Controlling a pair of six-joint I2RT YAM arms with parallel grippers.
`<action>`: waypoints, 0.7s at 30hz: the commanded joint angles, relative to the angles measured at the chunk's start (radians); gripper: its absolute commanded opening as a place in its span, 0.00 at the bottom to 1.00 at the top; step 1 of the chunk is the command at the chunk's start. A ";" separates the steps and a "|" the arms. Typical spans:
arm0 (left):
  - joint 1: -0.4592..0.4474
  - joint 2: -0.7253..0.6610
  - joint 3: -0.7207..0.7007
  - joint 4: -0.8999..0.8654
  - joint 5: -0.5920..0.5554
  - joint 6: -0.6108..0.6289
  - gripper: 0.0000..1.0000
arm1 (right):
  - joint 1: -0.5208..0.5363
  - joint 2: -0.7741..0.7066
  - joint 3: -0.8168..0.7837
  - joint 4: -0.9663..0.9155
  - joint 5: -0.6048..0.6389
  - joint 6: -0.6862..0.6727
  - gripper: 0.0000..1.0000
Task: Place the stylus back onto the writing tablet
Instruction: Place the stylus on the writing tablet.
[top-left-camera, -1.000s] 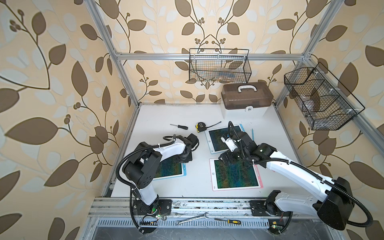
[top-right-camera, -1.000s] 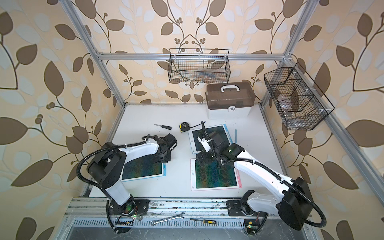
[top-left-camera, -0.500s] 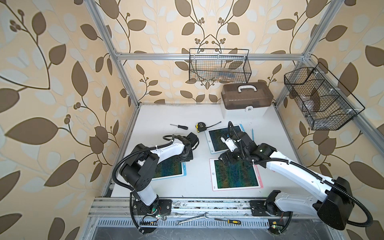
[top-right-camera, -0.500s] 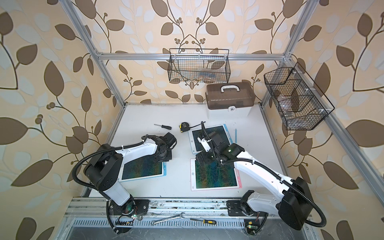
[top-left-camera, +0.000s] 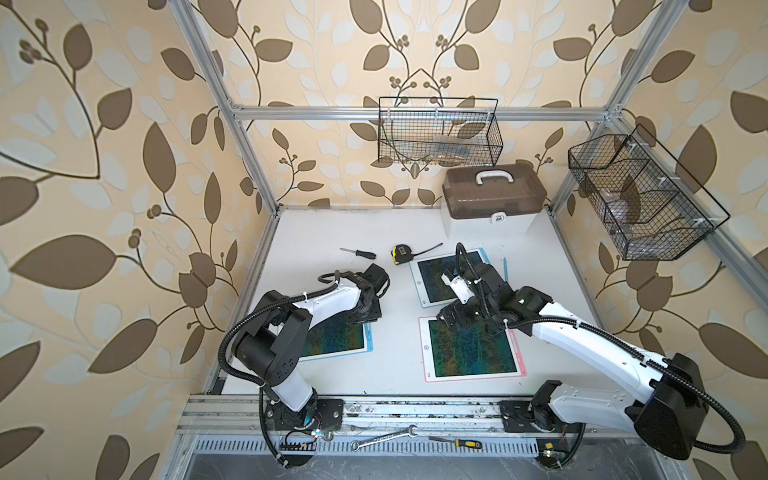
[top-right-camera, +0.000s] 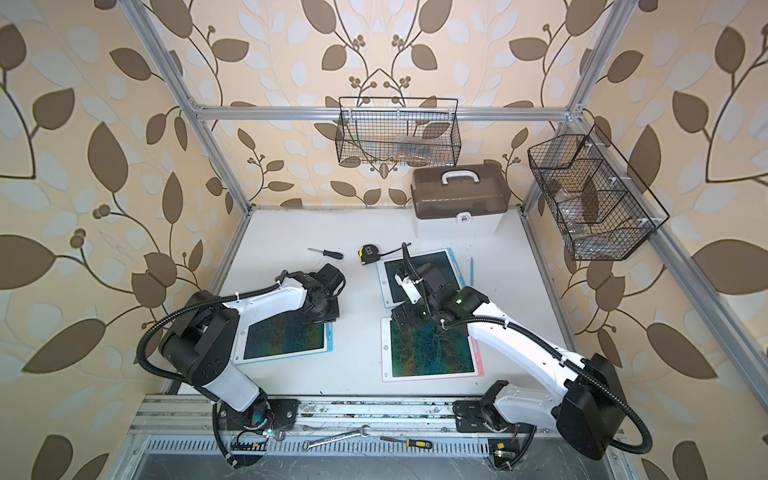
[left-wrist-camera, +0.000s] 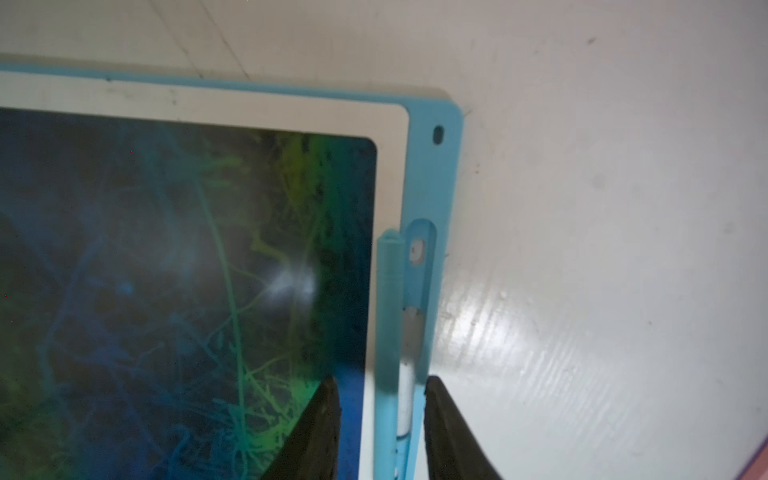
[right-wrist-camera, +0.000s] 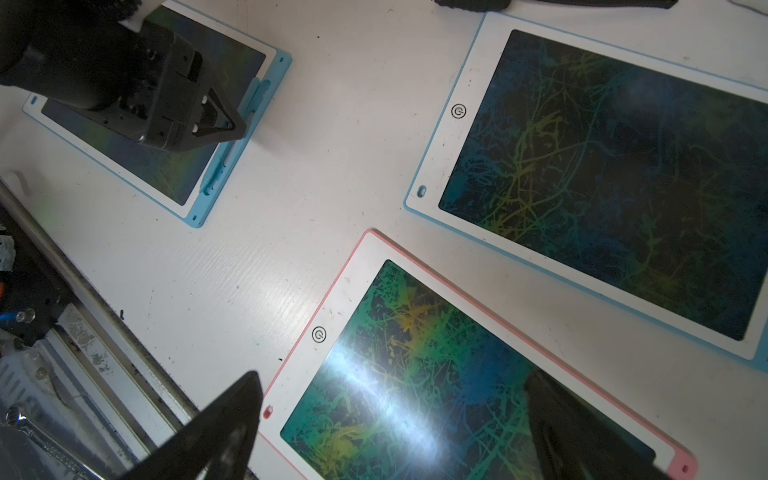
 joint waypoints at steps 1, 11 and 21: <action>0.000 -0.014 -0.006 0.022 0.023 0.001 0.35 | 0.006 0.008 0.028 -0.012 0.005 -0.013 0.99; -0.002 0.023 0.014 0.031 0.041 0.011 0.31 | 0.007 0.007 0.029 -0.014 0.006 -0.012 0.99; -0.001 0.025 0.023 0.033 0.037 0.002 0.29 | 0.008 0.016 0.033 -0.012 0.002 -0.013 0.99</action>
